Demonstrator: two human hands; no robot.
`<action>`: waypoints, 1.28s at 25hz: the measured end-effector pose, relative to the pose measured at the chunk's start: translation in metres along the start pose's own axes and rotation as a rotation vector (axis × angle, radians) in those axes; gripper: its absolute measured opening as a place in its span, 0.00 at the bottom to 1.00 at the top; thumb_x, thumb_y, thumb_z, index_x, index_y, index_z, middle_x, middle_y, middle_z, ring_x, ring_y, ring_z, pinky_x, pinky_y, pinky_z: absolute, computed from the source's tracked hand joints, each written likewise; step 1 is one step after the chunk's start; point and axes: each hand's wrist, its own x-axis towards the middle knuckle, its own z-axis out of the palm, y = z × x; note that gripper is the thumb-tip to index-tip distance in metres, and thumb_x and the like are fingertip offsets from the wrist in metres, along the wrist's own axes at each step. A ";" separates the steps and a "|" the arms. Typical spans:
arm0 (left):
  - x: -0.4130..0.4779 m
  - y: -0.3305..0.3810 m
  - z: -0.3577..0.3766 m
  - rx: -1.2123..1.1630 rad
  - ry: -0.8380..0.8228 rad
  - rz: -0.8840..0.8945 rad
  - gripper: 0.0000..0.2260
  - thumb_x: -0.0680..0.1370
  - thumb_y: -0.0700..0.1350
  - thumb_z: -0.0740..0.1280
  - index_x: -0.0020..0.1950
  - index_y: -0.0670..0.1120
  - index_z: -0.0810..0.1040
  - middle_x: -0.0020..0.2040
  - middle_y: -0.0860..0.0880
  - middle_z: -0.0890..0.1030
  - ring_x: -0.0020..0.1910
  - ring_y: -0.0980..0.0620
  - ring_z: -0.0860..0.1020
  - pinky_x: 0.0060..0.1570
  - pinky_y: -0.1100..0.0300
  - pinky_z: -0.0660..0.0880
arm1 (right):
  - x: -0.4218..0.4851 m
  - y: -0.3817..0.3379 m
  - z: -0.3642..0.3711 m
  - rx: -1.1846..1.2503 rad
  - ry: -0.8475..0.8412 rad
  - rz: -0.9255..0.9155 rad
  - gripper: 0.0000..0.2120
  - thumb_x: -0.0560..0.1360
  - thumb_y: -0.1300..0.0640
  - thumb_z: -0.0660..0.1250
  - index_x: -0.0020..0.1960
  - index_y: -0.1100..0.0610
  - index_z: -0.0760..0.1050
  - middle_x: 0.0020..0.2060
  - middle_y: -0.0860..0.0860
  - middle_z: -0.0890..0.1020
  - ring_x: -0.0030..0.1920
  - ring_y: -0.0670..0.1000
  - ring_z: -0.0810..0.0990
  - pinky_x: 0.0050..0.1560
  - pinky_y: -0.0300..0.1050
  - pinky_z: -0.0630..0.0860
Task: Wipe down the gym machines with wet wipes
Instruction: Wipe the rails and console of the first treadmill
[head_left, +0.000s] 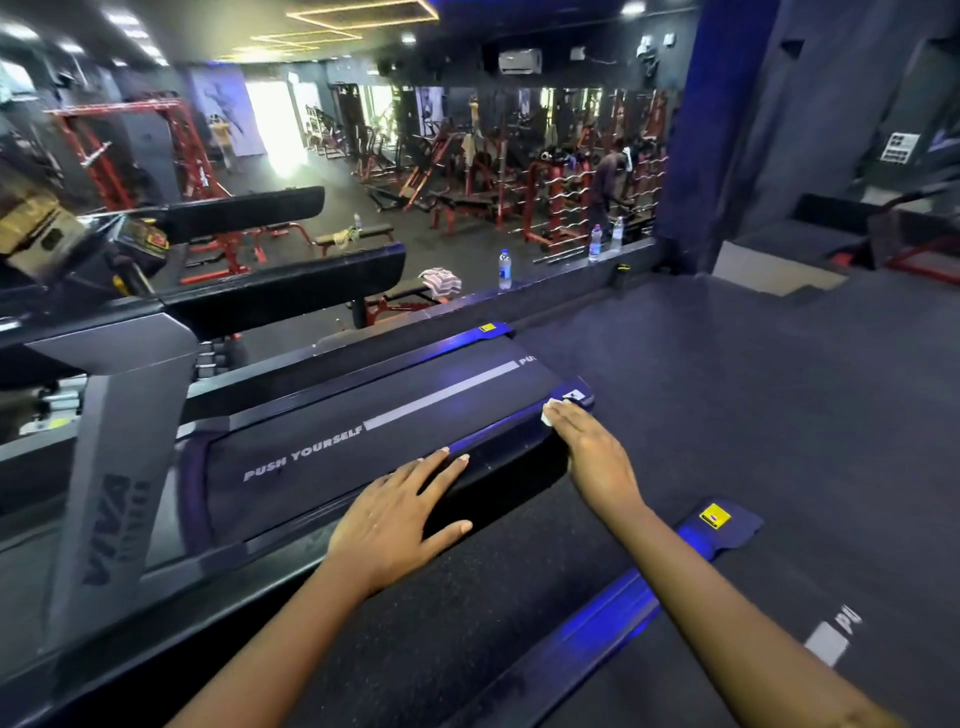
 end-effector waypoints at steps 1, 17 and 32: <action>0.000 0.000 0.001 0.001 0.006 -0.005 0.36 0.73 0.72 0.36 0.78 0.58 0.49 0.77 0.54 0.58 0.73 0.52 0.64 0.66 0.53 0.66 | 0.004 -0.001 -0.001 0.008 0.007 0.020 0.24 0.76 0.70 0.55 0.70 0.57 0.67 0.70 0.50 0.67 0.72 0.48 0.63 0.69 0.36 0.56; -0.002 -0.001 -0.004 -0.036 0.005 0.011 0.35 0.75 0.72 0.37 0.77 0.57 0.55 0.75 0.54 0.62 0.67 0.53 0.71 0.58 0.55 0.72 | 0.020 0.013 -0.001 0.037 -0.095 -0.021 0.23 0.77 0.69 0.55 0.71 0.56 0.66 0.71 0.50 0.67 0.72 0.47 0.62 0.69 0.33 0.53; 0.060 0.026 0.000 -0.073 -0.094 0.165 0.30 0.74 0.70 0.39 0.75 0.65 0.41 0.78 0.57 0.46 0.72 0.55 0.61 0.59 0.55 0.73 | 0.015 0.046 0.032 1.003 0.200 0.367 0.26 0.76 0.73 0.54 0.57 0.46 0.76 0.55 0.37 0.79 0.56 0.31 0.74 0.62 0.35 0.69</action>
